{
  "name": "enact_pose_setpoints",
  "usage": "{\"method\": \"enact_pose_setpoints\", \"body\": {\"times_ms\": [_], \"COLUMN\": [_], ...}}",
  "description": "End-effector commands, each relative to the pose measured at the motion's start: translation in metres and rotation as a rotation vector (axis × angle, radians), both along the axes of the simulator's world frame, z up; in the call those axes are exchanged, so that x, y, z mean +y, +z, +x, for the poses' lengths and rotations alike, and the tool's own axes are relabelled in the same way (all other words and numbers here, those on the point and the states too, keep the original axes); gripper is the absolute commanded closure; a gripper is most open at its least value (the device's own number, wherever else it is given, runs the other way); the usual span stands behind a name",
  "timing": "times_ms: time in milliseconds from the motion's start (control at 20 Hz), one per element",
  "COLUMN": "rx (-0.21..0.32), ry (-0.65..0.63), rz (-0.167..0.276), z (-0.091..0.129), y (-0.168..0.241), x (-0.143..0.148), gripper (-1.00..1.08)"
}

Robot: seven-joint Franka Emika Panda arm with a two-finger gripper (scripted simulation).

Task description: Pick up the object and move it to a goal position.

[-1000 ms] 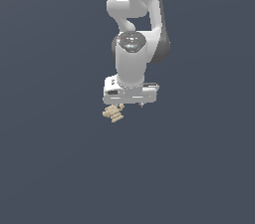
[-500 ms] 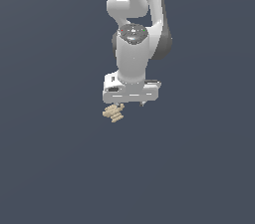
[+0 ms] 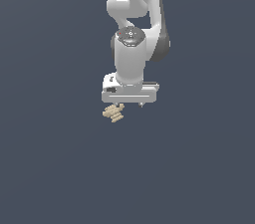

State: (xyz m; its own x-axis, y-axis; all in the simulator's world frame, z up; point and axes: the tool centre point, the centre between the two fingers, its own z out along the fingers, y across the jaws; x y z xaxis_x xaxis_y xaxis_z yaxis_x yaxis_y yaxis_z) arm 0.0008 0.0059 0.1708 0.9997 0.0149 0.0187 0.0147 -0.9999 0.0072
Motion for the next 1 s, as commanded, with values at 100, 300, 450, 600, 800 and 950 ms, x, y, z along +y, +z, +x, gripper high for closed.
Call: {"method": "enact_pose_setpoints", "body": {"times_ms": [100, 300, 450, 600, 800, 950], "rx": [0.003, 0.006, 0.008, 0.011, 0.014, 0.015], "ry": [-0.085, -0.191, -0.290, -0.393, -0.531, -0.636], "rz": [0.006, 0.011, 0.016, 0.019, 0.022, 0.022], "z": [-0.004, -0.009, -0.014, -0.019, -0.026, -0.032], "y": [-0.009, -0.020, -0.029, -0.039, -0.051, -0.060], "x": [-0.006, -0.013, -0.020, -0.028, -0.038, -0.046], "gripper": [-0.92, -0.92, -0.92, -0.92, -0.92, -0.92]}}
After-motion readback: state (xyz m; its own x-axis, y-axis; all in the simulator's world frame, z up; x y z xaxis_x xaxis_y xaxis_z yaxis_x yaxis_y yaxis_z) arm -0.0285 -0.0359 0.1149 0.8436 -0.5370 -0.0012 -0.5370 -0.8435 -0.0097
